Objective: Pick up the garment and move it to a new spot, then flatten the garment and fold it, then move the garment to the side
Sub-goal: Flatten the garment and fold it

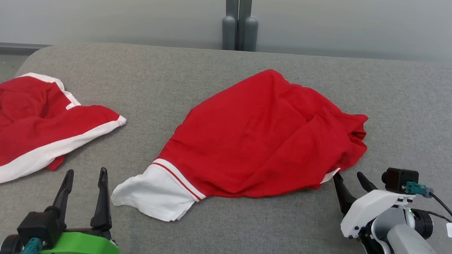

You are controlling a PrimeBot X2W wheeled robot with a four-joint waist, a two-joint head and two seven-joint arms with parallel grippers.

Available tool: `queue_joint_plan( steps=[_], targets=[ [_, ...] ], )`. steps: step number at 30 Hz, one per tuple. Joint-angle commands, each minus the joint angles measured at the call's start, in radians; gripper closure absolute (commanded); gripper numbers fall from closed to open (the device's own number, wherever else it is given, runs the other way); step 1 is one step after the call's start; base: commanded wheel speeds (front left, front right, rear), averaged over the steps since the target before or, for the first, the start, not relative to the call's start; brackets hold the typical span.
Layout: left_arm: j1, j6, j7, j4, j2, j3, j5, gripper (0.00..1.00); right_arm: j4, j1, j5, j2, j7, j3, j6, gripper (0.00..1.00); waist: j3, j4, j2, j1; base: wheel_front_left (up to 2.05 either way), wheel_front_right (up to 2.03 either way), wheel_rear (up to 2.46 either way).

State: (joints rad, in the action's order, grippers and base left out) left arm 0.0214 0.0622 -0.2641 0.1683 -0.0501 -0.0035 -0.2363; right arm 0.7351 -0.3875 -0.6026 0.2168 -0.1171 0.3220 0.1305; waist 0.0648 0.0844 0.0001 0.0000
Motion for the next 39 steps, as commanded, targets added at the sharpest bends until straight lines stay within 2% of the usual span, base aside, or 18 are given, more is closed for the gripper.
queue_joint_plan(
  steps=[1,9,11,12,13,14,15,16,18,20,24,25,26,34,39],
  targets=[
    [-0.018,0.004,0.000,0.000,-0.001,0.002,0.000,0.00,0.013,-0.017,-0.005,-0.002,-0.008,0.005,0.000,0.00,0.013,0.019,-0.0001,0.0000,0.00,0.00,0.00],
    [-0.031,0.009,0.000,0.006,-0.001,0.000,0.008,0.00,0.097,-0.073,-0.040,-0.013,-0.026,0.038,0.000,0.04,0.033,0.046,-0.0001,0.0000,0.00,0.00,0.00],
    [-0.034,0.009,0.000,0.008,-0.001,0.002,0.010,0.00,0.113,-0.084,-0.045,-0.014,-0.031,0.047,0.000,0.10,0.038,0.050,-0.0001,0.0000,0.00,0.00,0.00],
    [-0.036,0.010,0.000,0.008,-0.001,0.004,0.011,0.00,0.120,-0.090,-0.050,-0.018,-0.036,0.053,0.000,0.18,0.040,0.052,-0.0001,0.0000,0.00,0.00,0.00],
    [-0.037,0.009,0.000,0.009,-0.001,0.006,0.012,0.00,0.124,-0.094,-0.053,-0.020,-0.038,0.057,0.000,0.20,0.040,0.053,-0.0001,0.0000,0.00,0.00,0.00],
    [-0.037,0.009,0.000,0.009,-0.001,0.008,0.013,0.00,0.131,-0.098,-0.056,-0.020,-0.042,0.063,0.000,0.33,0.041,0.054,-0.0001,0.0000,0.00,0.00,0.00],
    [-0.038,0.010,0.000,0.010,-0.001,0.008,0.013,0.00,0.135,-0.101,-0.059,-0.021,-0.045,0.067,0.000,0.40,0.041,0.054,-0.0001,0.0000,0.00,0.00,0.00],
    [-0.038,0.009,0.000,0.010,-0.001,0.010,0.014,0.00,0.140,-0.105,-0.064,-0.022,-0.048,0.073,0.000,0.54,0.042,0.055,-0.0001,0.0000,0.00,0.00,0.00],
    [-0.038,0.009,0.000,0.012,-0.001,0.011,0.016,0.00,0.146,-0.109,-0.068,-0.020,-0.056,0.083,0.000,0.68,0.041,0.054,-0.0001,0.0000,0.00,0.00,0.00],
    [-0.037,0.010,0.000,0.013,-0.001,0.011,0.016,0.00,0.150,-0.108,-0.074,-0.021,-0.064,0.090,0.000,0.75,0.038,0.053,-0.0001,0.0000,0.00,0.00,0.00],
    [-0.029,0.008,0.000,0.014,-0.001,0.014,0.015,0.00,0.145,-0.092,-0.085,-0.017,-0.077,0.100,0.000,0.77,0.031,0.046,-0.0001,0.0000,0.00,0.00,0.00],
    [-0.027,0.007,0.000,0.013,-0.001,0.015,0.015,0.00,0.142,-0.087,-0.087,-0.015,-0.080,0.102,0.000,0.83,0.030,0.043,-0.0001,0.0000,0.00,0.00,0.00],
    [-0.024,0.006,0.000,0.013,-0.001,0.015,0.015,0.00,0.138,-0.082,-0.090,-0.012,-0.084,0.103,0.000,0.98,0.028,0.040,-0.0001,0.0000,0.00,0.00,0.00],
    [-0.006,0.001,0.000,0.009,-0.002,0.026,0.015,0.00,0.081,-0.049,-0.081,0.040,-0.116,0.078,0.000,1.00,0.011,0.004,-0.0001,0.0000,0.00,0.00,0.00],
    [0.004,0.002,0.000,0.003,-0.002,0.032,0.015,0.00,0.010,-0.024,-0.076,0.096,-0.069,0.066,0.000,1.00,0.006,-0.027,-0.0001,0.0000,0.00,0.00,0.00]
  ],
)
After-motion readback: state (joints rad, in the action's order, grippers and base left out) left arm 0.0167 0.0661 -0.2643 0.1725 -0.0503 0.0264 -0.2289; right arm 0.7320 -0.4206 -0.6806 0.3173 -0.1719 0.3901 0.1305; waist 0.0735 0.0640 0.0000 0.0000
